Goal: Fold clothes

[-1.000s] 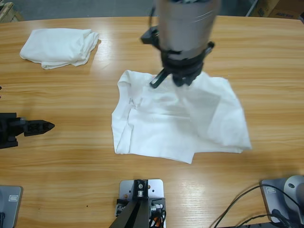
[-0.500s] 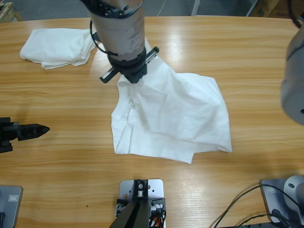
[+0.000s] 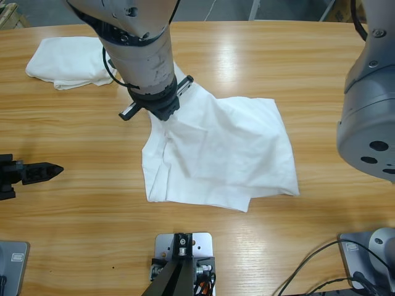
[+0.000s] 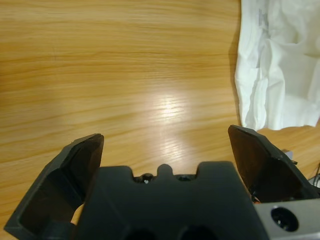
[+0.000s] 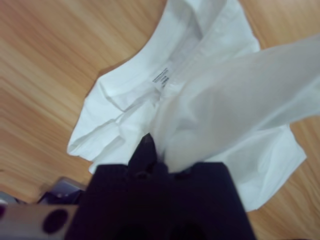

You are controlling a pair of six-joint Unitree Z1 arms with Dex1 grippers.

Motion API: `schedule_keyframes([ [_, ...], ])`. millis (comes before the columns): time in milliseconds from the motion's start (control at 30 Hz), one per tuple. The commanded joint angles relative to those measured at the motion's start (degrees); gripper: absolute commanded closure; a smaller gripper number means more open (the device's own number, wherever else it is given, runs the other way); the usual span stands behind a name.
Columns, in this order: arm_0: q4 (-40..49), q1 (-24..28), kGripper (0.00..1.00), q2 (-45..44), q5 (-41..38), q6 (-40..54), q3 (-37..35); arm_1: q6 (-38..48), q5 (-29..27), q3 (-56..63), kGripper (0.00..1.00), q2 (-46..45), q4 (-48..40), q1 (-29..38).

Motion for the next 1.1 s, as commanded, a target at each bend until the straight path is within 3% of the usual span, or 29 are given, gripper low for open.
schedule_keyframes([
  [33,-1.4,-0.4,0.023,-0.5,0.8,-0.8,2.1,0.6,1.8,-4.1,0.000,0.0,12.1,2.6],
  [233,-1.8,-0.4,0.023,-0.4,0.8,-0.8,2.4,0.9,0.5,-2.7,0.000,-9.6,12.2,3.0],
  [367,-1.8,-0.4,0.023,-0.9,0.8,-0.7,2.4,1.8,-0.3,8.5,0.004,-21.1,9.7,1.2],
  [533,-2.0,-0.4,0.023,-0.8,0.9,-0.9,2.4,1.5,4.9,48.5,0.000,-41.4,-16.7,-2.5],
  [633,-2.1,-0.4,0.023,-0.6,0.8,-0.7,2.3,-0.7,6.6,61.6,0.006,-45.6,-25.7,-2.8],
  [800,-2.1,-0.4,0.023,-0.2,0.7,-0.7,2.1,-2.8,17.7,81.5,0.046,-47.1,-52.3,-8.0],
  [867,-2.1,-0.4,0.023,-0.4,0.6,-0.8,2.2,-0.3,21.1,87.4,0.054,-47.0,-61.0,-11.1],
  [967,-2.2,-0.4,0.023,0.4,0.7,-0.9,2.5,3.8,23.7,88.8,0.105,-44.9,-66.3,-11.9],
  [1100,-4.2,-0.4,0.023,2.3,0.6,-1.0,2.5,9.6,22.0,88.9,0.147,-40.5,-69.0,-11.9],
])
